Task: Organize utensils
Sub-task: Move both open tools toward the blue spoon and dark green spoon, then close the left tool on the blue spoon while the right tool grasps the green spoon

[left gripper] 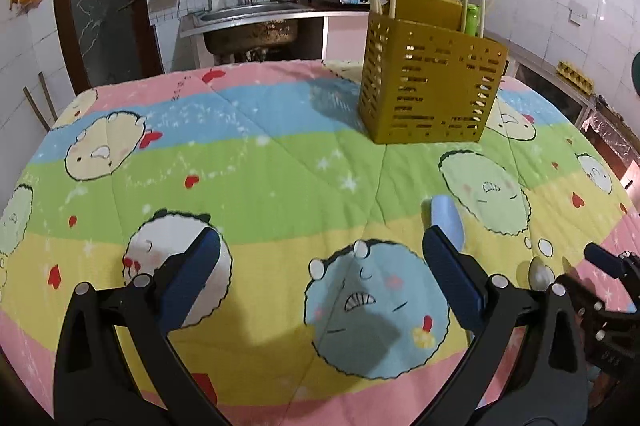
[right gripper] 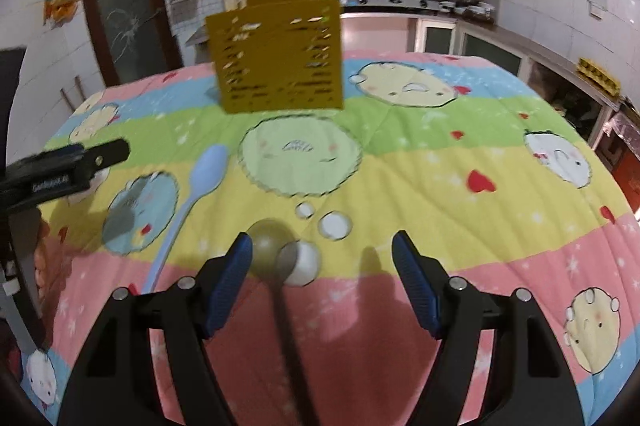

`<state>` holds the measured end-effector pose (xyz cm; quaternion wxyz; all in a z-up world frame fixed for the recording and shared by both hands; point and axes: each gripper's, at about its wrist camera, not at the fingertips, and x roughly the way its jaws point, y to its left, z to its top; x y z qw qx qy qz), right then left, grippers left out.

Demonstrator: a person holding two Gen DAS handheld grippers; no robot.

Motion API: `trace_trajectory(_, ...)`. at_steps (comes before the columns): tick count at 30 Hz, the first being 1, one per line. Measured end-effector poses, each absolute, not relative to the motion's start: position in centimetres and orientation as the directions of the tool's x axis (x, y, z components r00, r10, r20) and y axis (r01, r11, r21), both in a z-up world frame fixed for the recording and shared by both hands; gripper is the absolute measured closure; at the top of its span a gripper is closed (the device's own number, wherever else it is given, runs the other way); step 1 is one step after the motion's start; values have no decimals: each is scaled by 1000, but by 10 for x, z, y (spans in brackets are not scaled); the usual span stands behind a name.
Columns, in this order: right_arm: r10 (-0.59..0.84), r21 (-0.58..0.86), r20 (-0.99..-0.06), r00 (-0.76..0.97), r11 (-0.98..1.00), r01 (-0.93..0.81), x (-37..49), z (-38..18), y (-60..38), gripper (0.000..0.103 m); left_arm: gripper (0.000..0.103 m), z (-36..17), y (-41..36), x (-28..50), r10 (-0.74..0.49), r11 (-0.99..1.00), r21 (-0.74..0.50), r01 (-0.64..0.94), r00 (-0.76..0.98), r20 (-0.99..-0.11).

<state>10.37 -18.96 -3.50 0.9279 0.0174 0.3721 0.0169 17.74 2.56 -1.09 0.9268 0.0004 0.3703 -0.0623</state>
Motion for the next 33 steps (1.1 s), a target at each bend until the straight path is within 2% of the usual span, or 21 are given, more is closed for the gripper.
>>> trace_trajectory(9, 26, -11, -765, 644, 999, -53, 124, -48, -167, 34, 5, -19, 30, 175, -107, 994, -62, 90, 689, -717)
trace_trajectory(11, 36, -5, -772, 635, 998, -63, 128, -49, -166, 48, 5, -21, 28, 175, -106, 994, -58, 93, 684, -721)
trace_trajectory(16, 85, 33, -782, 618, 995, -95, 136, -50, -165, 67, 5, -24, 19, 180, -102, 994, -46, 100, 671, -734)
trace_trajectory(20, 95, 45, -777, 622, 994, -96, 138, -47, -168, 67, 5, -26, 11, 186, -114, 993, -60, 103, 656, -746)
trace_trajectory(30, -22, 42, -768, 640, 995, 85, 162, -39, -216, 67, 5, -39, -30, 209, -160, 985, -93, 142, 598, -785)
trace_trajectory(33, -41, 32, -765, 643, 994, 101, 163, -41, -222, 67, 5, -42, -48, 213, -155, 983, -65, 171, 594, -789)
